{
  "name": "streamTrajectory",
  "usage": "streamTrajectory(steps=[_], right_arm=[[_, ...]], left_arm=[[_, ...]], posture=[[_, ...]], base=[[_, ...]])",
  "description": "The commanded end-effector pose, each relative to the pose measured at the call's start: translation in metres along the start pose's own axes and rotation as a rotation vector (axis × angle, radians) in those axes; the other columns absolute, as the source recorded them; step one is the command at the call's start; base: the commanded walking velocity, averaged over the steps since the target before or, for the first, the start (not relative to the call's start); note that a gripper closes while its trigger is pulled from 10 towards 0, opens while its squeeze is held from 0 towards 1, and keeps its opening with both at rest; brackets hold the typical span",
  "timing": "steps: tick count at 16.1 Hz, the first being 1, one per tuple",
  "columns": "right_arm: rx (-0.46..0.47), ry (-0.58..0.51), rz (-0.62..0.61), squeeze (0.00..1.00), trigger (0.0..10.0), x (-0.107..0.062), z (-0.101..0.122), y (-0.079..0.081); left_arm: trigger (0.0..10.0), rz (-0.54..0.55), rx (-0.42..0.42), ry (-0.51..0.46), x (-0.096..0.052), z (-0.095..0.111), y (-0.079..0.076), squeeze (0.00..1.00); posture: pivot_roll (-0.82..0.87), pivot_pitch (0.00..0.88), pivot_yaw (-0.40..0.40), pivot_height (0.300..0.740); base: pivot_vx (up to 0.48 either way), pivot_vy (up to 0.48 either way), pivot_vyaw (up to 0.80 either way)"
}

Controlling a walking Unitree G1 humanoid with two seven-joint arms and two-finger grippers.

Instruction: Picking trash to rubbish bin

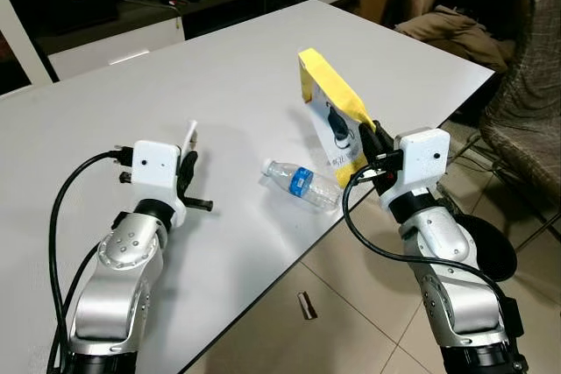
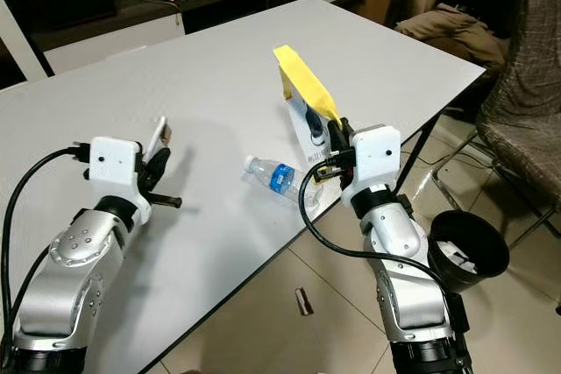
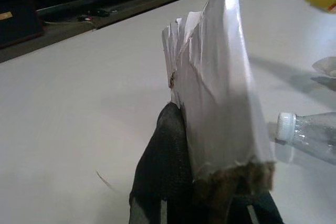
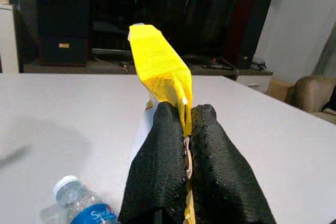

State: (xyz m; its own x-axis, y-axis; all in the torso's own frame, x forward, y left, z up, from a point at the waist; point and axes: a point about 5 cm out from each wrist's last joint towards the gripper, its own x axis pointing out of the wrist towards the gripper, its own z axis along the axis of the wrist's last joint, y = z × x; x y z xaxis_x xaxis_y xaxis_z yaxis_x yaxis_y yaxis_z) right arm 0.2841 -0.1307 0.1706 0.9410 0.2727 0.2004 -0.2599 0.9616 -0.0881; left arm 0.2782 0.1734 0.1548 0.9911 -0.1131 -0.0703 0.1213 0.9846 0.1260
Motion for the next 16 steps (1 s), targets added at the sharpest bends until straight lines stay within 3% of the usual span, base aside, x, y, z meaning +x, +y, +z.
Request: streamTrajectory(steps=[1,7,16], right_arm=[[-0.006,-0.004,-0.011,0.0,10.0,-0.0022,0.0036,-0.0009],[-0.004,0.019,-0.013,0.0,10.0,-0.004,0.0016,-0.0003],[-0.011,0.028,-0.008,0.0,10.0,-0.0037,0.0006,0.0007]], left_arm=[[10.0,-0.011,0.015,-0.012,0.0001,0.0046,-0.0024,0.0],[10.0,-0.022,0.018,-0.008,-0.0002,0.0038,-0.004,0.0],[10.0,-0.024,0.028,-0.001,-0.0004,0.0031,-0.0023,0.0]], posture=[[-0.11,0.0,-0.027,0.74],[-0.11,0.0,-0.023,0.74],[-0.1,0.0,-0.023,0.74]], base=[[0.0,0.0,0.0],[0.0,0.0,0.0],[-0.3,0.0,0.0]])
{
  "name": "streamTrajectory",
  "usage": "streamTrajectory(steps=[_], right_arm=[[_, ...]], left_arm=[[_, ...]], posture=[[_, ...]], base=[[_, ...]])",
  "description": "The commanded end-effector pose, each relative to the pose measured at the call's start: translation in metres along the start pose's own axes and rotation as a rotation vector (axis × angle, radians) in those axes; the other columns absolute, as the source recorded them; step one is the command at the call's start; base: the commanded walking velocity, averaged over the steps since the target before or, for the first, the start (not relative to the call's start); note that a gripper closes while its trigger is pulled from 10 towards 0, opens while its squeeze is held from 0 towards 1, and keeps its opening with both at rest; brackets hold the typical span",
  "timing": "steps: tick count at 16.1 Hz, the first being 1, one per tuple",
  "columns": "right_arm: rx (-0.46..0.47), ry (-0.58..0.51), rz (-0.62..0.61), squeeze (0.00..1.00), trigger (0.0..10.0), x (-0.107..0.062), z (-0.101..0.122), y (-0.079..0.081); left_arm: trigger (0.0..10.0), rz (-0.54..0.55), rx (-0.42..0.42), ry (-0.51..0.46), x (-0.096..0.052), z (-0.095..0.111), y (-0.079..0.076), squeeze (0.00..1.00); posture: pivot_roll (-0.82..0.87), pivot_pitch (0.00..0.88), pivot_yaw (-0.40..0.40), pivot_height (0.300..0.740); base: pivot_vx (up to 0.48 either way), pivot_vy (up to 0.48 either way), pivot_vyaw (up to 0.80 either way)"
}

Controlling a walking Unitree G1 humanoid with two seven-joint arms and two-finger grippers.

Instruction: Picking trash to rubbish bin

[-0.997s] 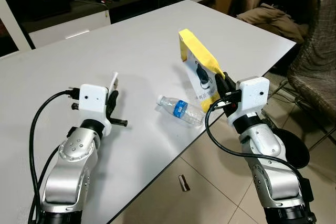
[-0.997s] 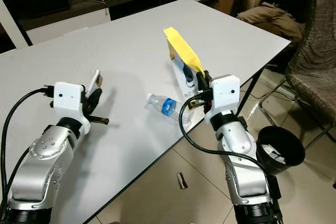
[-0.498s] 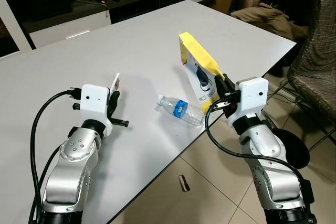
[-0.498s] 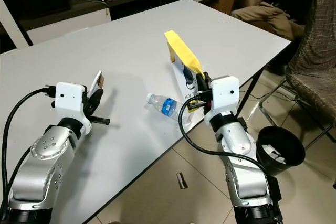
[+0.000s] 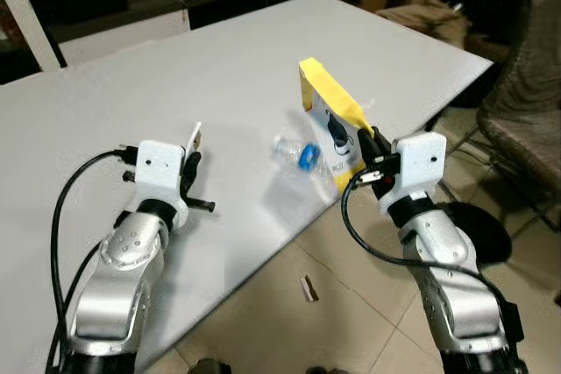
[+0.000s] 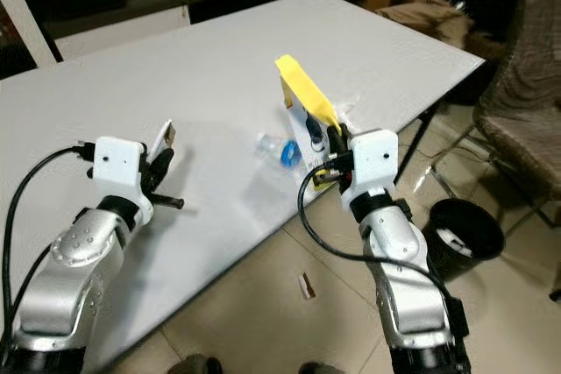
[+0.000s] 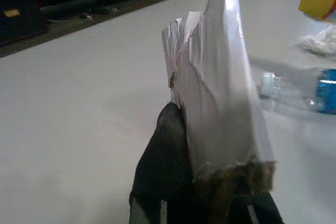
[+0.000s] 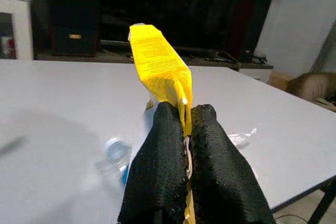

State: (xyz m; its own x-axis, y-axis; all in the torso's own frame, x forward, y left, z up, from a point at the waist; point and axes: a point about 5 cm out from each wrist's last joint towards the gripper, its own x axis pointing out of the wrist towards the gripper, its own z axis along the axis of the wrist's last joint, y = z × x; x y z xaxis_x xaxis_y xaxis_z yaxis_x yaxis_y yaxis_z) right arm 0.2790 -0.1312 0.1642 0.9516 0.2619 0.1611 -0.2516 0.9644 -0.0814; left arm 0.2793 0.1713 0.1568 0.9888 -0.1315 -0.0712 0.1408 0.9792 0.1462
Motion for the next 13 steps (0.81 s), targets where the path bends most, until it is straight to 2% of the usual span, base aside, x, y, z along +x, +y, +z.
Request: streamTrajectory(steps=[1,8,11,13], right_arm=[[-0.018,-0.013,0.001,0.0,10.0,0.002,0.006,-0.001],[-0.021,0.0,-0.011,0.0,10.0,0.001,0.005,-0.003],[-0.032,0.02,-0.02,0.0,10.0,-0.001,0.002,-0.004],[-0.059,0.069,-0.027,0.0,10.0,-0.005,-0.005,-0.005]], left_arm=[[10.0,-0.007,0.007,0.001,-0.002,0.001,-0.001,0.0],[10.0,-0.022,0.011,0.006,-0.001,0.001,-0.002,0.0],[10.0,-0.051,-0.029,0.036,-0.001,-0.004,-0.006,0.0],[10.0,-0.06,-0.02,0.045,-0.001,-0.009,-0.009,0.0]], posture=[[-0.1,0.0,-0.024,0.74],[-0.11,0.0,-0.023,0.74],[-0.1,0.0,-0.024,0.74],[-0.11,0.0,-0.027,0.74]], base=[[-0.3,0.0,0.0],[-0.286,0.0,0.0],[0.0,0.0,0.0],[0.0,0.0,0.0]])
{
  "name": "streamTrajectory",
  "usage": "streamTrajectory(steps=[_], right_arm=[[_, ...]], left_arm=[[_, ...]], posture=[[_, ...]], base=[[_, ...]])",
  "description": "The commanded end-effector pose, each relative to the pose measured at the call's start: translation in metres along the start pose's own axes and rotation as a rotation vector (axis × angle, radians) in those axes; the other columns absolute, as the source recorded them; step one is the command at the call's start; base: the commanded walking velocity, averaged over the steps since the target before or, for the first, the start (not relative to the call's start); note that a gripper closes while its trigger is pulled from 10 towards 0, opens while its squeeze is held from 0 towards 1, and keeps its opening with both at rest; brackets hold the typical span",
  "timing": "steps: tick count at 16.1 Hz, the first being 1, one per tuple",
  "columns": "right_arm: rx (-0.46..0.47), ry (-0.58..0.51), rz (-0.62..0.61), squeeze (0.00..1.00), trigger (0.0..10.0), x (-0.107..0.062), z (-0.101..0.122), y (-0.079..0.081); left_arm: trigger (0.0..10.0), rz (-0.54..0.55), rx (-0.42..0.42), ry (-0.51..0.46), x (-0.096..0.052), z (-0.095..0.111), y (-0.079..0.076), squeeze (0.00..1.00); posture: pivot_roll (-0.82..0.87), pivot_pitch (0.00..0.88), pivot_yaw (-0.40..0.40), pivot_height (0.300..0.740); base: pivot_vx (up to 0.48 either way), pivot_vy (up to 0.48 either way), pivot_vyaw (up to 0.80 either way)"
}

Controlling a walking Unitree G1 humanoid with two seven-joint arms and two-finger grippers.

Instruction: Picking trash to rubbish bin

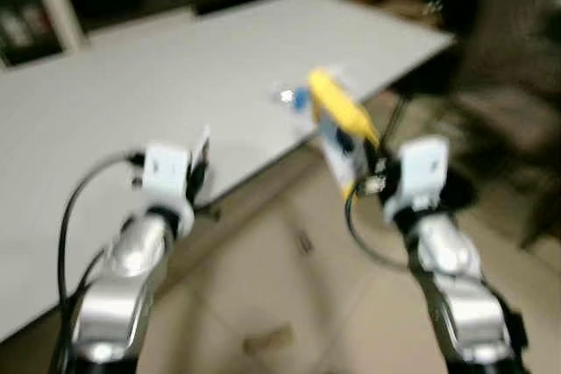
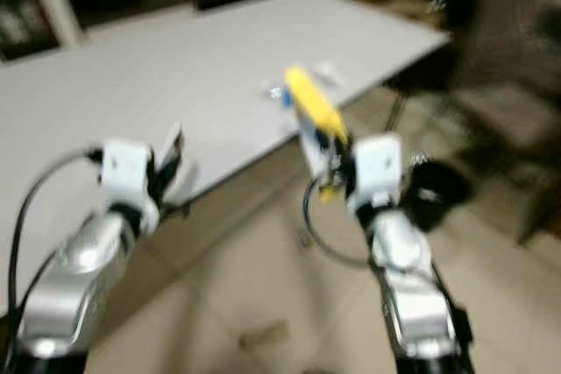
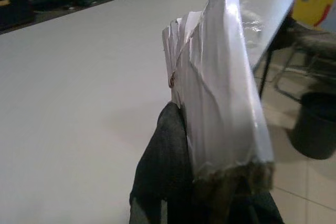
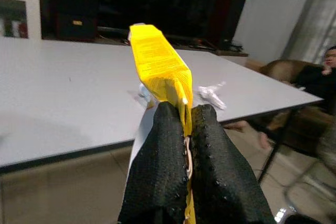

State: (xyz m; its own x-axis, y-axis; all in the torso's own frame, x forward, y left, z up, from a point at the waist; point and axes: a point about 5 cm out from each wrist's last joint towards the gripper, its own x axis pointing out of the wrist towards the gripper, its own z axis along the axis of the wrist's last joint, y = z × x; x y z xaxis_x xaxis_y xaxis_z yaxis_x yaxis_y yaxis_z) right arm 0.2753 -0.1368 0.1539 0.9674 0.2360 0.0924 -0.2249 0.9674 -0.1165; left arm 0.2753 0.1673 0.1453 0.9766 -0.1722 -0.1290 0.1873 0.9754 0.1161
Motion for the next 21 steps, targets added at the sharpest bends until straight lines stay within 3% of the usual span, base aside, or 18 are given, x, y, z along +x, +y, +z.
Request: streamTrajectory(steps=[1,7,11,21], right_arm=[[-0.021,0.046,-0.003,0.0,10.0,-0.001,-0.003,-0.001],[-0.028,0.229,-0.016,0.0,10.0,-0.028,-0.041,0.001],[-0.026,0.277,-0.038,0.0,10.0,-0.032,-0.047,-0.003],[-0.037,0.263,-0.067,0.0,10.0,-0.029,-0.044,-0.011]], left_arm=[[10.0,-0.008,0.01,0.009,0.001,-0.003,-0.003,0.0],[10.0,-0.006,0.031,0.042,0.002,-0.012,-0.006,0.0],[10.0,-0.012,0.042,0.059,0.001,-0.017,-0.009,0.0],[10.0,-0.02,0.057,0.062,0.002,-0.02,-0.013,0.0]], posture=[[-0.11,0.0,-0.027,0.74],[-0.12,0.009,-0.031,0.74],[-0.12,0.015,-0.029,0.74],[-0.13,0.014,-0.028,0.74]], base=[[0.0,0.0,0.0],[0.0,-0.042,0.0],[0.0,-0.32,0.0],[0.0,-0.46,0.0]])
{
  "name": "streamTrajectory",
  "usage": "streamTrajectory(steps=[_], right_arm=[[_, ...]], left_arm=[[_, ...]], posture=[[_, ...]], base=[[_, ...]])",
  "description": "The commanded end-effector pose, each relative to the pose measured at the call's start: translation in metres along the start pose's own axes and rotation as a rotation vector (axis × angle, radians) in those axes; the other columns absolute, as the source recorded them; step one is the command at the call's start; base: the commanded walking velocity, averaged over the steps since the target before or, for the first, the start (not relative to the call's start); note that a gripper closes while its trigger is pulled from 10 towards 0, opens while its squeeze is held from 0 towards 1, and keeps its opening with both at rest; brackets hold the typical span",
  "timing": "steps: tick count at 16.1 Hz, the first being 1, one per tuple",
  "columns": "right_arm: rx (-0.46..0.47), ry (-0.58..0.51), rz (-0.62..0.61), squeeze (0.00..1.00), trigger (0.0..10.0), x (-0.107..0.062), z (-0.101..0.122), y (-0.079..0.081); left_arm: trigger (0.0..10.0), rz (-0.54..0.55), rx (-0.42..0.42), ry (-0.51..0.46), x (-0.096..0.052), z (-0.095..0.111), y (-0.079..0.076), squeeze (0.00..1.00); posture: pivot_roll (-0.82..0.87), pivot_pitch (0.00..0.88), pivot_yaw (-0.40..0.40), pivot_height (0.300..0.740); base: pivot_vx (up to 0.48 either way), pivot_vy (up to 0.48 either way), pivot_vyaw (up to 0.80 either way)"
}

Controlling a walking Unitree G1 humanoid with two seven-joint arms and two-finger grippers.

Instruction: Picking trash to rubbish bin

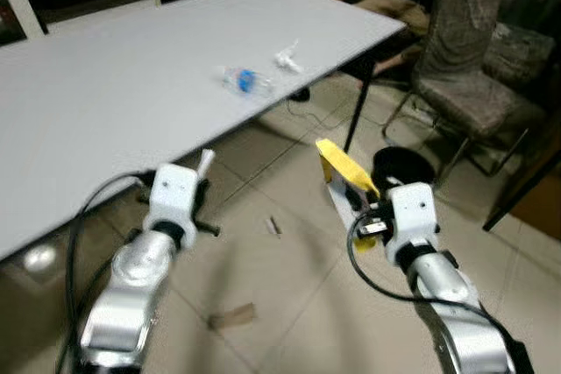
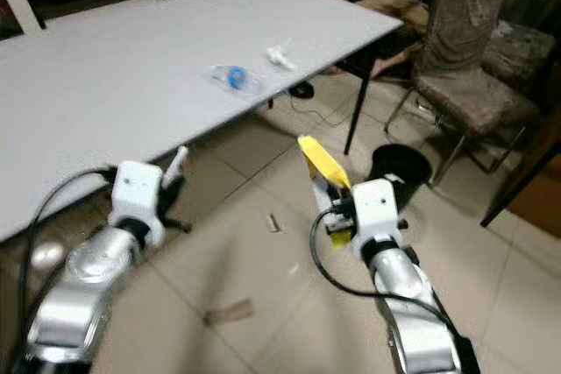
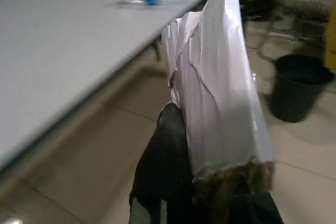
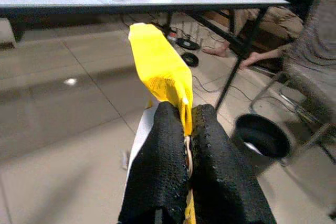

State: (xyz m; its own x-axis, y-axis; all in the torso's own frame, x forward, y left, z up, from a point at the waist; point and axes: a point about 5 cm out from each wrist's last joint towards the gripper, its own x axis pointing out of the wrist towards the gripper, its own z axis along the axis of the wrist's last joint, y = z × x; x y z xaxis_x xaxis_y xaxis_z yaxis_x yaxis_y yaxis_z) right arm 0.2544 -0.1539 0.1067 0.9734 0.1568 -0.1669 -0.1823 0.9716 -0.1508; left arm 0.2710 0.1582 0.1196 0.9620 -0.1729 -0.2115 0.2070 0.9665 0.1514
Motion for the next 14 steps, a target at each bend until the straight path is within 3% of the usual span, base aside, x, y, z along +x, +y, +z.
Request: streamTrajectory(steps=[1,5,7,9,14], right_arm=[[-0.003,-0.005,-0.026,0.0,10.0,0.0,0.001,-0.006],[-0.005,-0.002,-0.031,0.0,10.0,0.0,0.0,-0.007],[-0.005,0.002,-0.033,0.0,10.0,-0.001,-0.001,-0.007],[0.002,0.013,-0.043,0.0,10.0,-0.002,-0.002,-0.008],[0.018,0.04,-0.081,0.0,10.0,-0.002,-0.009,-0.012]], left_arm=[[10.0,-0.005,0.019,-0.021,0.001,0.005,-0.001,0.0],[10.0,-0.011,0.024,-0.021,0.002,0.005,-0.001,0.0],[10.0,-0.022,-0.051,0.002,0.001,0.002,0.0,0.0],[10.0,-0.005,-0.018,-0.018,0.002,0.004,0.002,0.0],[10.0,-0.043,-0.001,-0.074,0.005,0.008,-0.005,0.0]], posture=[[-0.13,0.014,-0.028,0.74],[-0.14,0.013,-0.027,0.74],[-0.14,0.013,-0.027,0.74],[-0.14,0.014,-0.024,0.74],[-0.14,0.012,-0.018,0.74]], base=[[0.0,-0.461,0.0],[0.0,-0.461,0.0],[0.0,0.24,0.0],[0.0,0.24,0.0],[0.0,0.0,-0.8]])
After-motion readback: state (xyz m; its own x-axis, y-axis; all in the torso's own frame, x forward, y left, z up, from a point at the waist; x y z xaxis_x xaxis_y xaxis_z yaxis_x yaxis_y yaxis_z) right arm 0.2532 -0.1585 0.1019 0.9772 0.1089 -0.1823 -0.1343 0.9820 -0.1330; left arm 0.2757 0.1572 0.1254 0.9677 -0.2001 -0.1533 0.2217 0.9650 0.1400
